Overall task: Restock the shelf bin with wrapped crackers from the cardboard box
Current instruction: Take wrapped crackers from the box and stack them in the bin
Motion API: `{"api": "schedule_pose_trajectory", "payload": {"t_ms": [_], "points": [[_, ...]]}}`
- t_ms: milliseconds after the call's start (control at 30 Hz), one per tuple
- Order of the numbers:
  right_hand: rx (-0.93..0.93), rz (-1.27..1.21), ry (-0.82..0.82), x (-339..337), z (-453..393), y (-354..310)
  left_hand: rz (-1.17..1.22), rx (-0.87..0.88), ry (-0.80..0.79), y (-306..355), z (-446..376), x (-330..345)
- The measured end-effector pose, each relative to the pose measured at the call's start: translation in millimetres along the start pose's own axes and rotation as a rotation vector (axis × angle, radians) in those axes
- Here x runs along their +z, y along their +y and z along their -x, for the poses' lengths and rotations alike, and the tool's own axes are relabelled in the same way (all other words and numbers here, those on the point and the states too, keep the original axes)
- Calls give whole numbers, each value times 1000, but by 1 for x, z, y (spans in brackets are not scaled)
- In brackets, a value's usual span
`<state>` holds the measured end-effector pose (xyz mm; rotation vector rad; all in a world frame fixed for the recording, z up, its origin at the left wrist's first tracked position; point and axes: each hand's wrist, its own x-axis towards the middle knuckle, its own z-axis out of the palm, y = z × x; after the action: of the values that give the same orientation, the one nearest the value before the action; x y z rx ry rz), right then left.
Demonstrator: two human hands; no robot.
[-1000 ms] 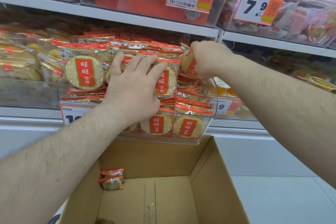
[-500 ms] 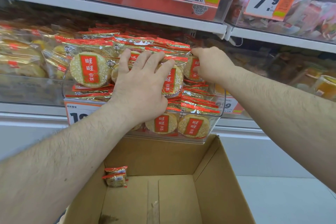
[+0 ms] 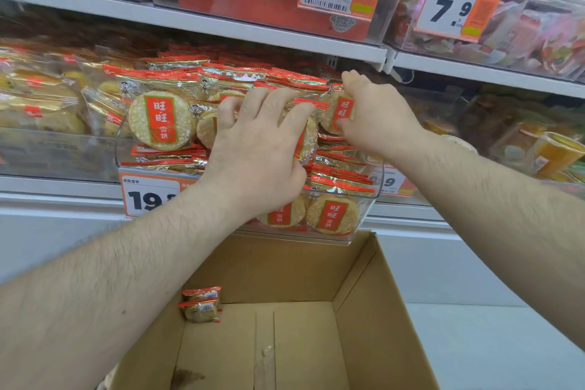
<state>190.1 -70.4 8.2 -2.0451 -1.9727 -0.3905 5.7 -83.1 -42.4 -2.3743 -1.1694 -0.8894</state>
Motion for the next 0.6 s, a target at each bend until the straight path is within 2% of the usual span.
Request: {"api": "schedule_pose_trajectory", "payload": {"t_ms": [67, 133, 200, 267, 367, 467, 533, 600], "points": [[27, -31, 55, -2, 16, -6, 42, 38, 43, 4, 4, -1], [-5, -120, 247, 0, 36, -12, 106, 124, 51, 7, 12, -4], [-90, -301, 434, 6, 62, -23, 214, 182, -61, 5, 25, -8], [-185, -459, 490, 21, 89, -36, 327, 192, -261, -2, 43, -9], [-260, -597, 385, 56, 119, -54, 330, 195, -556, -18, 64, -1], [-238, -684, 181, 102, 133, -70, 278, 108, -779, -37, 83, 13], [-206, -673, -2, 141, 141, -80, 277, 53, -879, -48, 99, 25], [-156, -595, -264, 185, 145, -90, 260, 24, -980, -56, 114, 40]]}}
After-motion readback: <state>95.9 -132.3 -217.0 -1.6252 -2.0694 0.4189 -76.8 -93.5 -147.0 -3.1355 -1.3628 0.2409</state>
